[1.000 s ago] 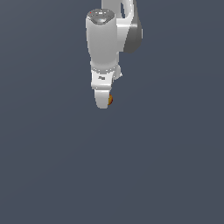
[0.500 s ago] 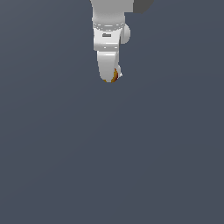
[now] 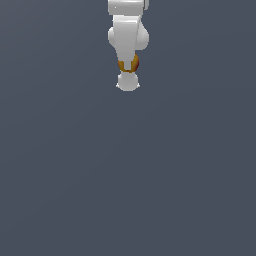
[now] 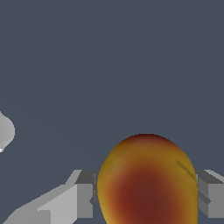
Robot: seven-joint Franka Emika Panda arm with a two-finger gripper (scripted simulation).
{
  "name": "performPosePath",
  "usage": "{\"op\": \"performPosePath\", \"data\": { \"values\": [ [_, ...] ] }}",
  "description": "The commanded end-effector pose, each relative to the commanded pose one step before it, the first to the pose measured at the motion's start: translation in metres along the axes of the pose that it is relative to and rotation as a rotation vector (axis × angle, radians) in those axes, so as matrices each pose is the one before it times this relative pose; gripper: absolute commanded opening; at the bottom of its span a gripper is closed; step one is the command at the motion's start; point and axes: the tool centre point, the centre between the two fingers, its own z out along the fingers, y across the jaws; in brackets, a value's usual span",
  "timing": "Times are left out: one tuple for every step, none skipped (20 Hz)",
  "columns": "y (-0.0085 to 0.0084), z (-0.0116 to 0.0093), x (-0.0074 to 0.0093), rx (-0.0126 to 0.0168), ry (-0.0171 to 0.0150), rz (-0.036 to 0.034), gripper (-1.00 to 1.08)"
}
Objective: Pick up the object and move it to a goal position.
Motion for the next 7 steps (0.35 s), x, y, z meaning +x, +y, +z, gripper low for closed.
{"op": "performPosePath", "data": {
  "values": [
    [-0.00139, -0.01086, 0.00108, 0.00018, -0.00038, 0.00118, -1.00],
    [-0.00028, -0.00289, 0.00040, 0.00000, 0.00000, 0.00000, -1.00],
    [-0.00020, -0.00236, 0.00017, -0.00002, -0.00018, 0.00045, -1.00],
    [-0.00016, -0.00183, 0.00025, 0.00000, 0.00000, 0.00000, -1.00],
    [-0.00011, -0.00131, 0.00018, 0.00000, 0.00000, 0.00000, -1.00],
    [-0.00006, -0.00078, 0.00011, 0.00000, 0.00000, 0.00000, -1.00],
    [-0.00001, -0.00026, -0.00013, -0.00002, -0.00017, 0.00046, -1.00]
  ]
}}
